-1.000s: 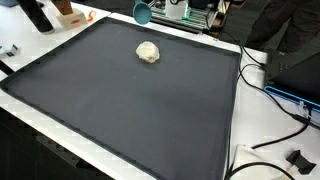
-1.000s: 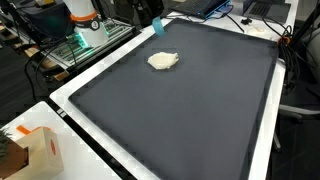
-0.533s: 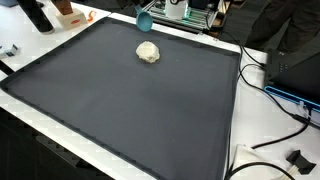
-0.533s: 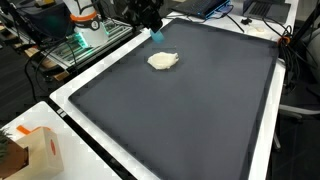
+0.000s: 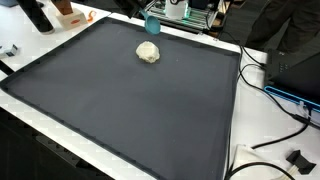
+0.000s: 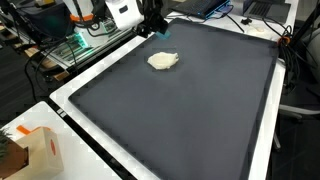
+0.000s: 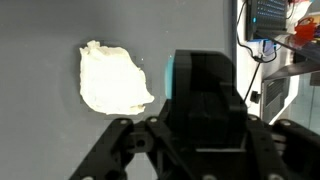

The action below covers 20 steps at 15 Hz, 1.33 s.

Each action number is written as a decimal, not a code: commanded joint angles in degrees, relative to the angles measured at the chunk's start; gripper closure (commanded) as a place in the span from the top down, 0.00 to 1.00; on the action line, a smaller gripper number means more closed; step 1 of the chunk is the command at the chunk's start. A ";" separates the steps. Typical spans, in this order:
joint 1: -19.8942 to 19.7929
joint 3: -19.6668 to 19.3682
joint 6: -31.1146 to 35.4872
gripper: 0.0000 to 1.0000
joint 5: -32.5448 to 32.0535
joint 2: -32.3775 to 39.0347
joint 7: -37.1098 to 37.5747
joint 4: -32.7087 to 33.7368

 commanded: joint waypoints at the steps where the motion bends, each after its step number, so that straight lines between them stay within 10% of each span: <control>1: -2.29 0.10 -5.35 0.25 4.19 5.93 -7.67 3.85; 20: -7.18 1.86 -9.41 0.25 14.16 24.36 -16.54 14.17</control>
